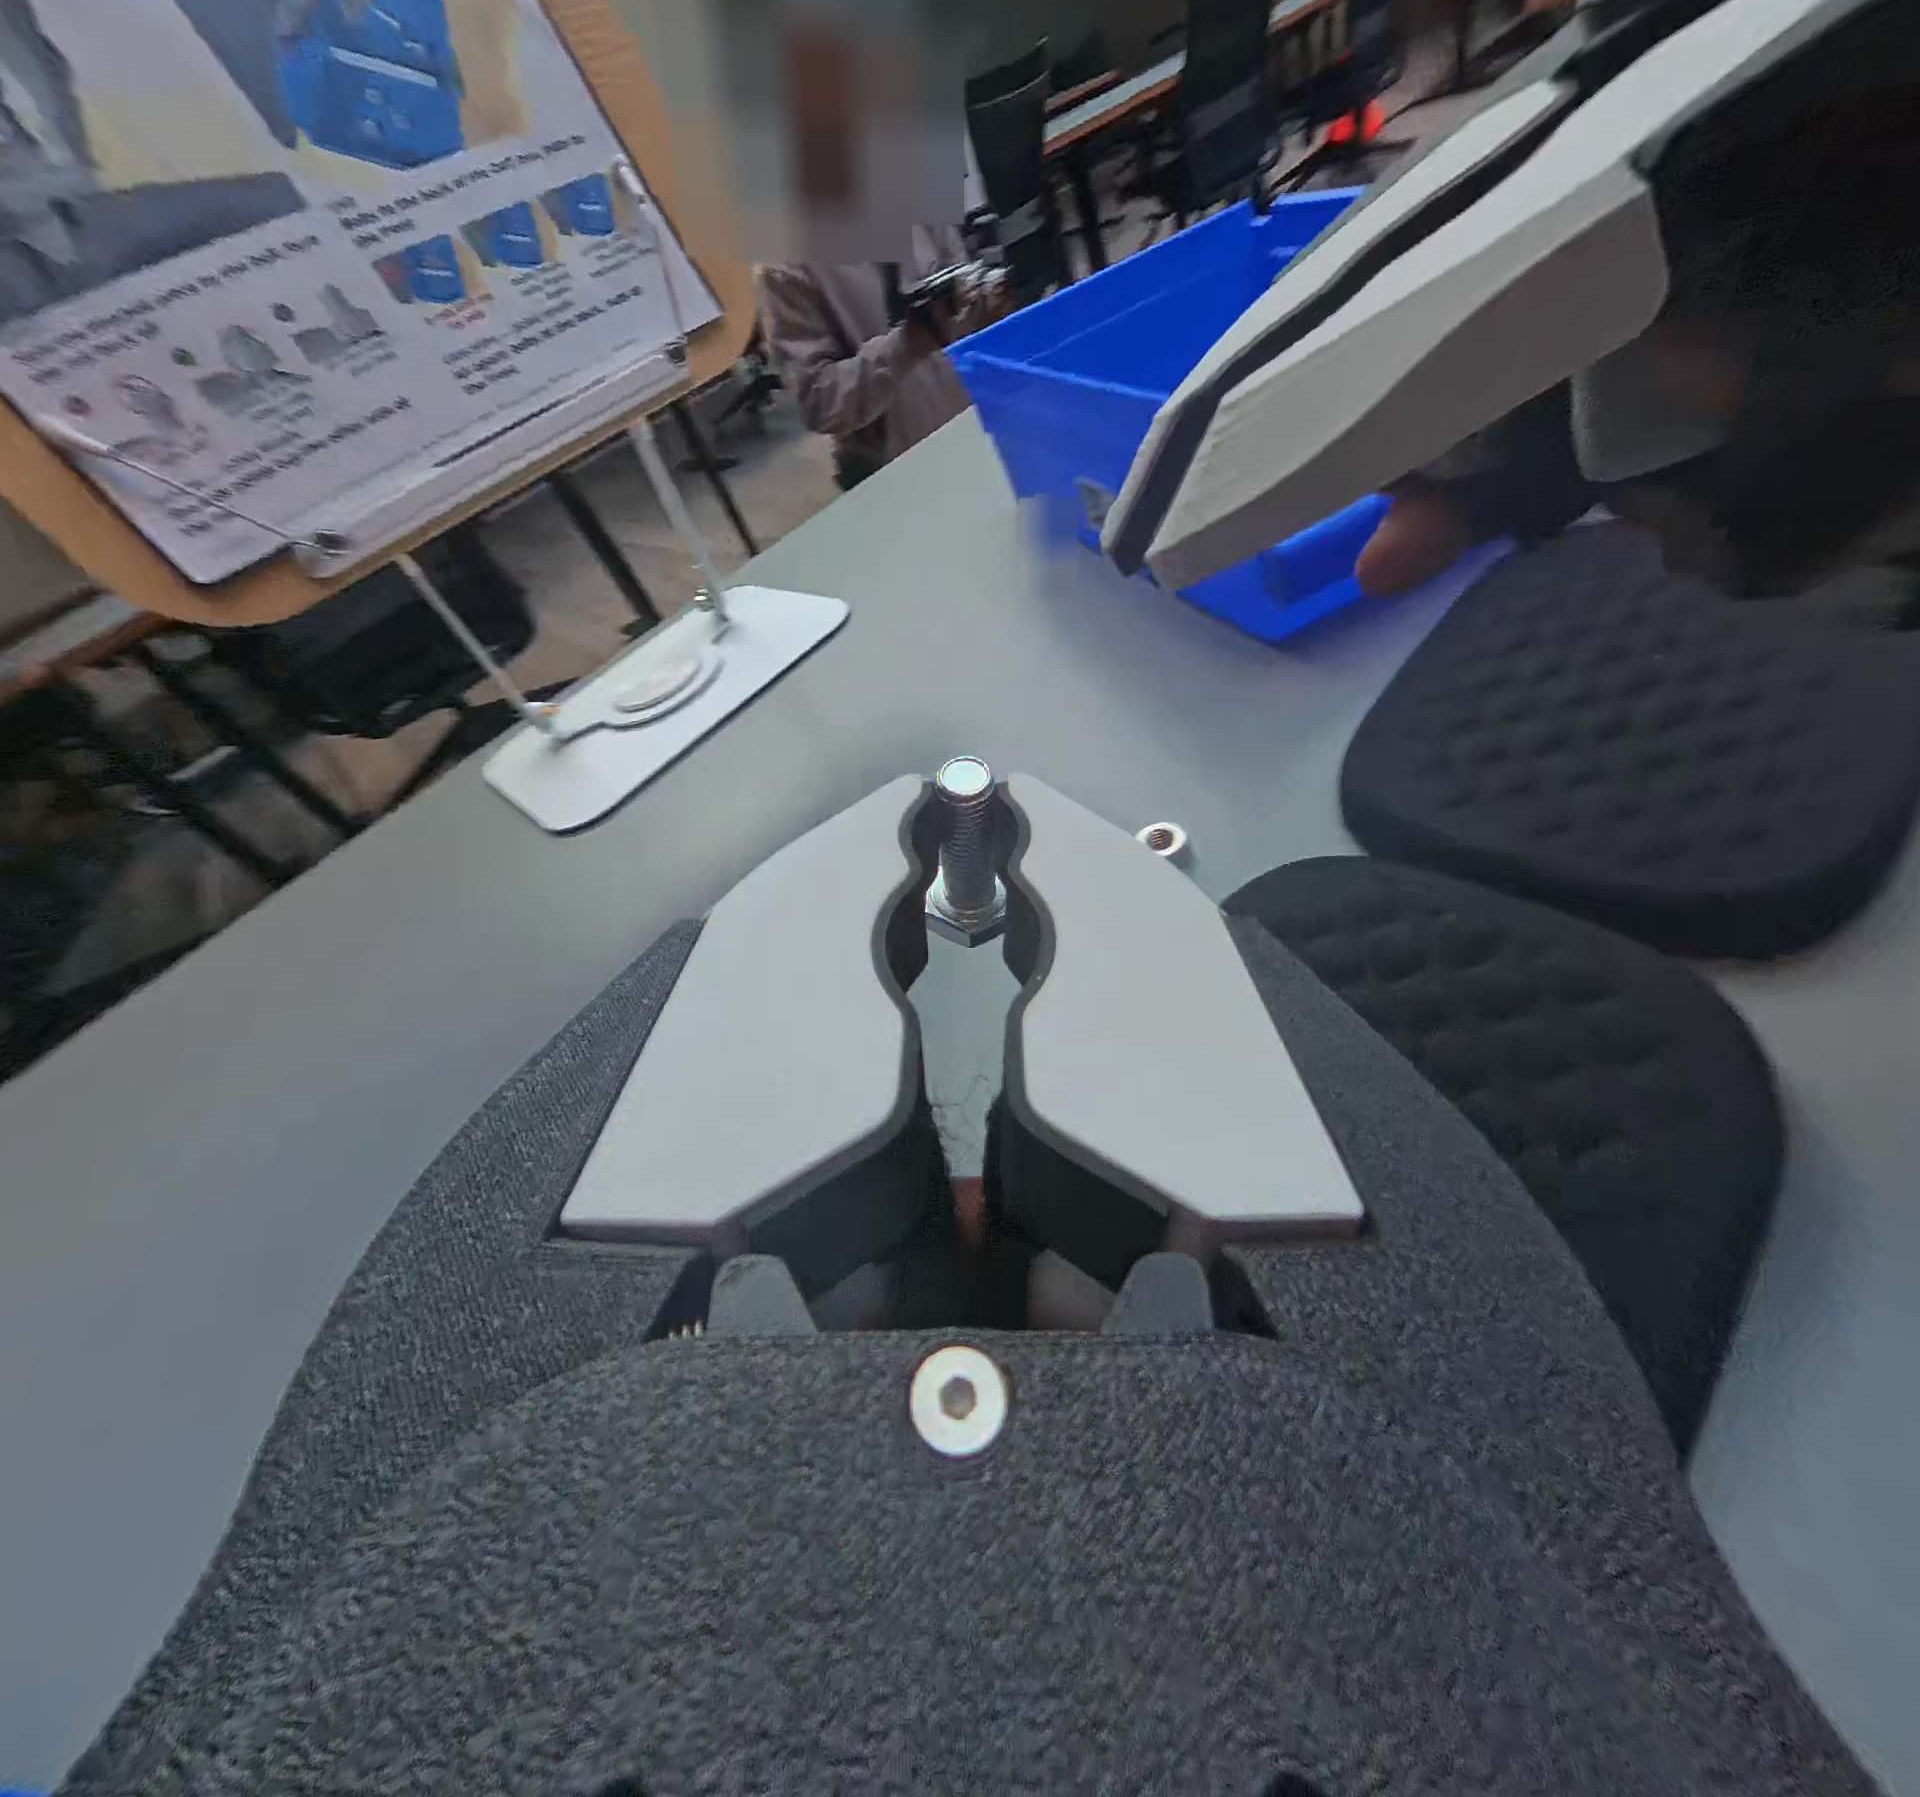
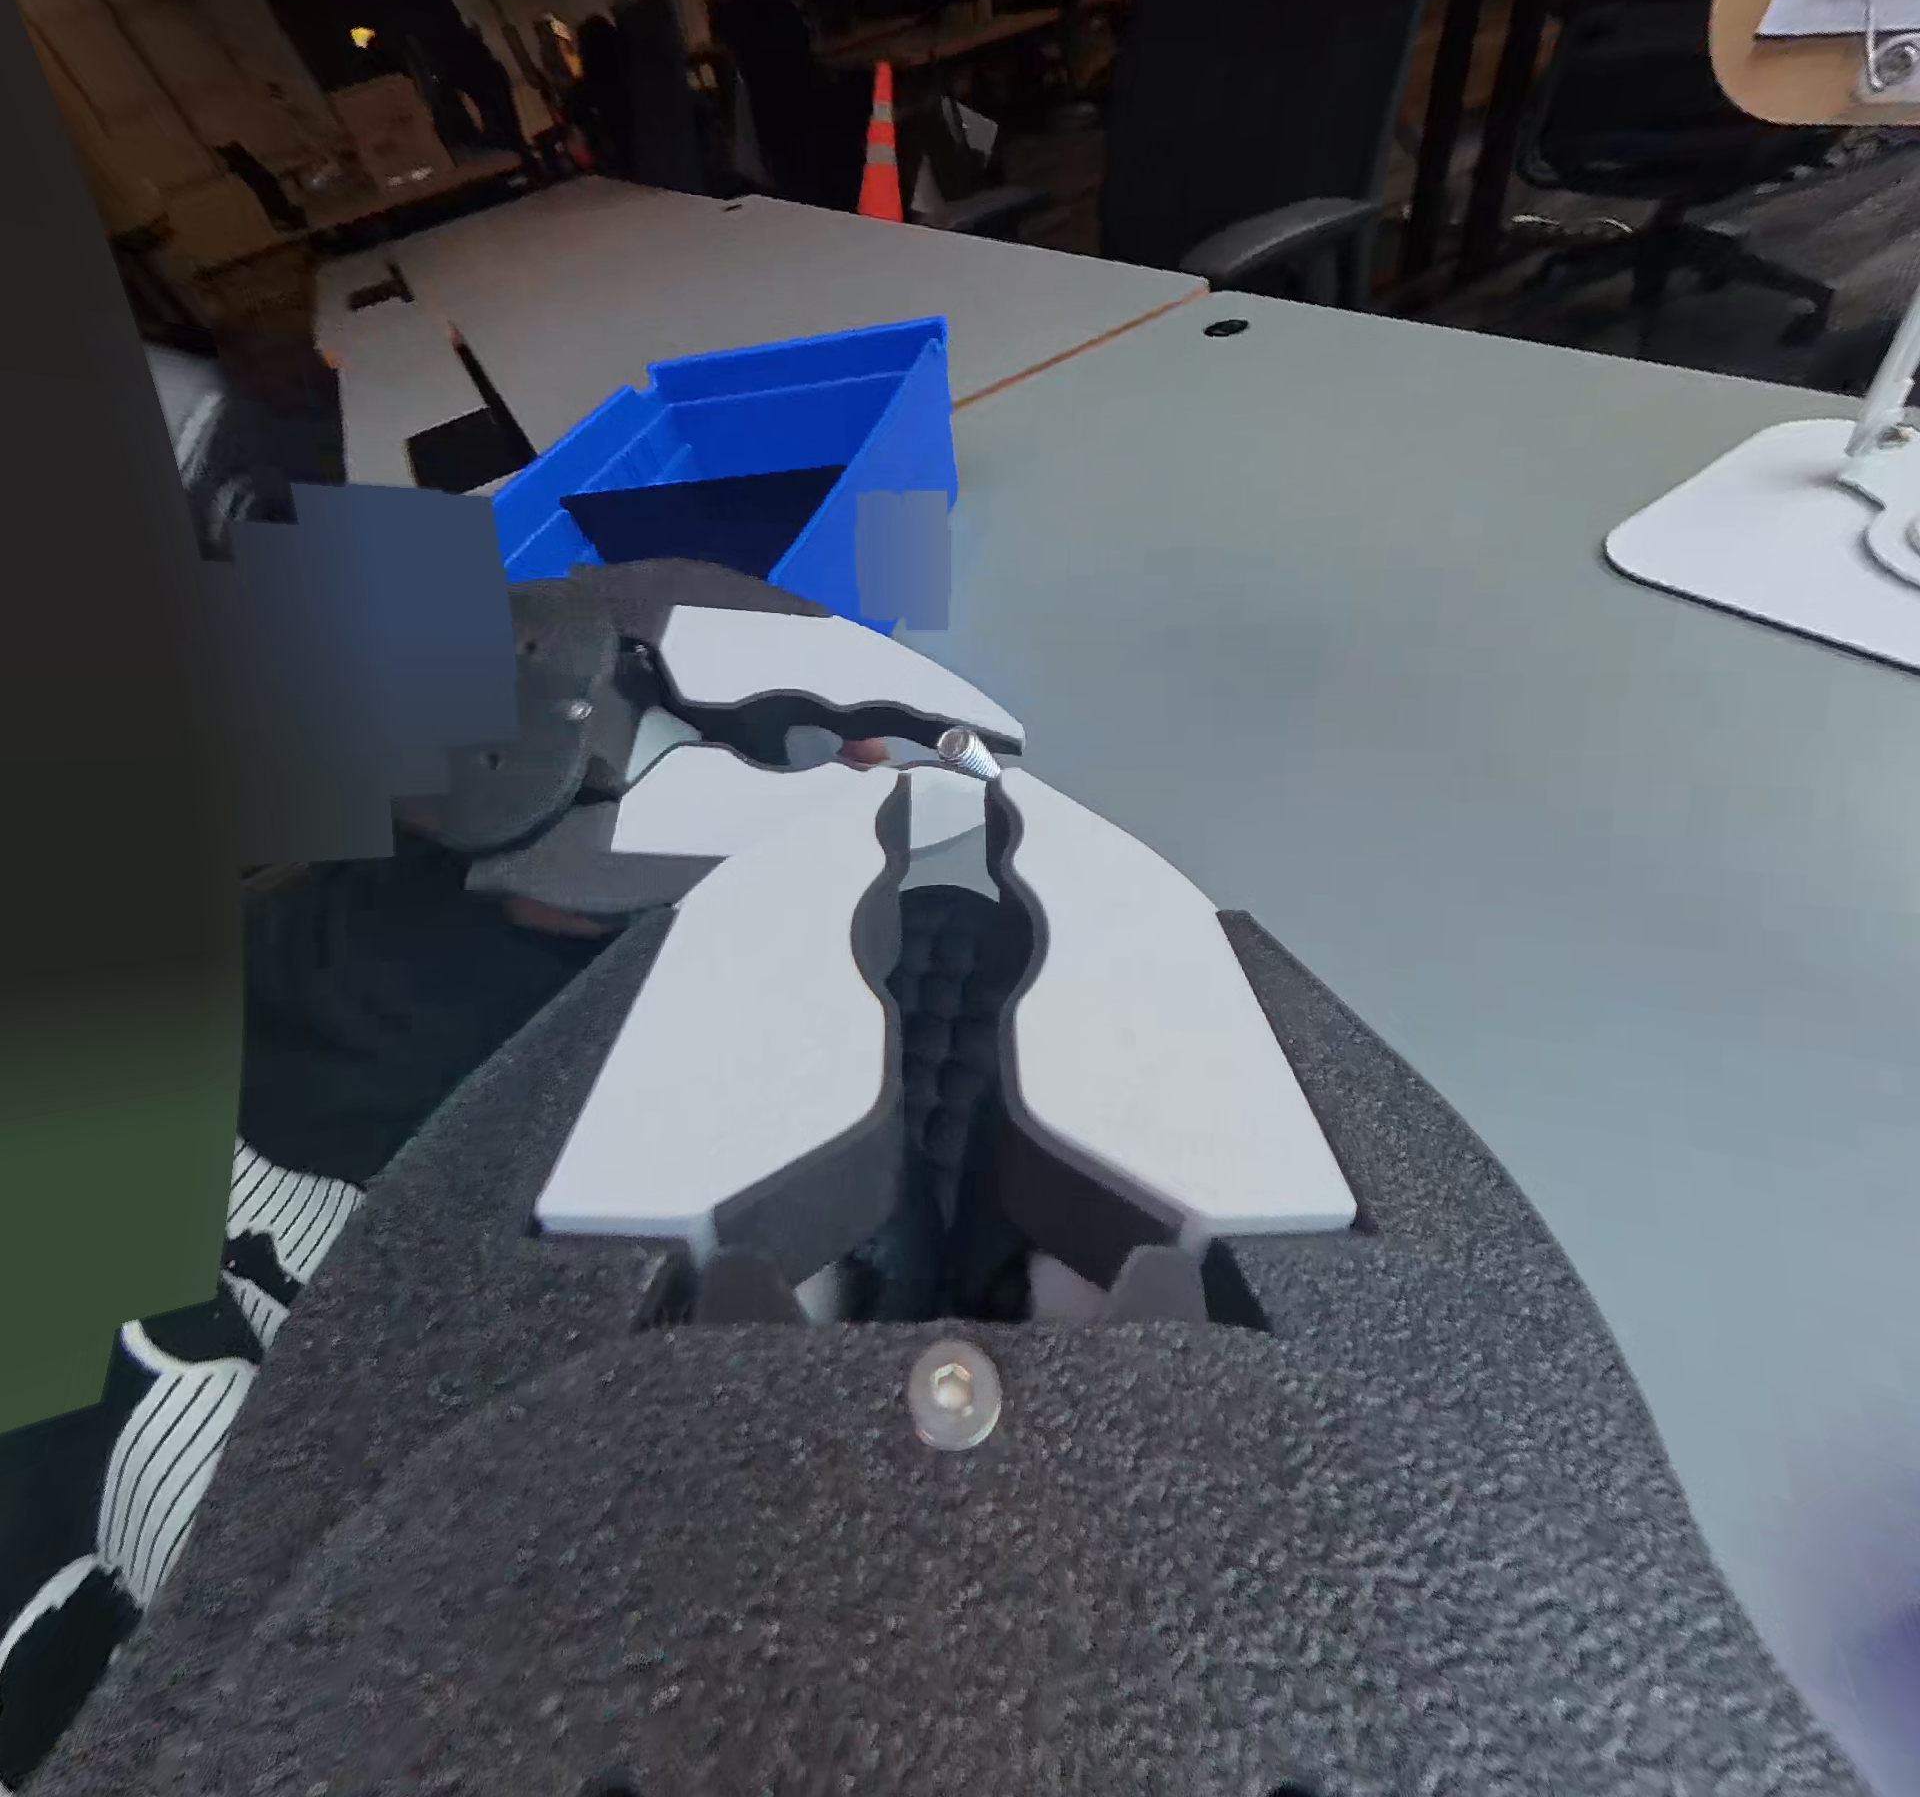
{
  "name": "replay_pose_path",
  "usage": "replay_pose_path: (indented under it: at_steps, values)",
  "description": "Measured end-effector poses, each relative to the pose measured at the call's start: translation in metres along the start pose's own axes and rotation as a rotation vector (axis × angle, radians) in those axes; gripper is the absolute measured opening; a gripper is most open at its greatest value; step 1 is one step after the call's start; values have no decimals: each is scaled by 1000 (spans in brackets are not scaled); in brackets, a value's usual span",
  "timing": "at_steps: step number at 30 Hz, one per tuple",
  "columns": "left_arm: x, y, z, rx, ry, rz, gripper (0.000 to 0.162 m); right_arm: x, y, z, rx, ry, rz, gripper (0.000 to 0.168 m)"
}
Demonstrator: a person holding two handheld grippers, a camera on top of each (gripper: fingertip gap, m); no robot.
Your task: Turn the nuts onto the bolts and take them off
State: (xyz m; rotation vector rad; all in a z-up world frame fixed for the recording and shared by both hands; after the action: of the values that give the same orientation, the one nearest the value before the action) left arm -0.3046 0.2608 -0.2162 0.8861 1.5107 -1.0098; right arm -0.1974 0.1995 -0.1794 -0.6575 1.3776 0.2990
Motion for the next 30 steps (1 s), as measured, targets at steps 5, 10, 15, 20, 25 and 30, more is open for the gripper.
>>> replay_pose_path:
  at_steps: [5, 10, 15, 20, 25, 30]
  values:
    - [1, 6, 9, -262, 228, -1, 9, -3, 20, -7, 122, -93, -132, 24]
    - [-1, 8, 14, -314, 335, 8, 9, -3, 29, -7, 162, -154, -199, 20]
    - [2, 9, 16, -340, 415, -6, 9, -2, 32, -7, 151, -181, -228, 13]
    - [1, 9, 20, -335, 481, 11, 9, 2, 33, -7, 134, -228, -247, 9]
    - [2, 10, 20, -276, 422, 38, 19, 3, 27, -6, 134, -277, -248, 8]
    - [13, 12, 12, -180, 282, 19, 44, -3, 11, 0, 87, -206, -237, 8]
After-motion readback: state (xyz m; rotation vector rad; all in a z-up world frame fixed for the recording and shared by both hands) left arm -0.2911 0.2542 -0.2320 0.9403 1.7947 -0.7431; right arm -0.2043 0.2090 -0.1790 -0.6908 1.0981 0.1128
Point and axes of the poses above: each gripper's, where its closed fingertips meet, y out along the fingers, x out of its underside, z = x × y across the jaws, the point moved 7 cm from there along -y, back along the fingers, and after that the axes turned 15 degrees about -y, right-handed, at the moved point
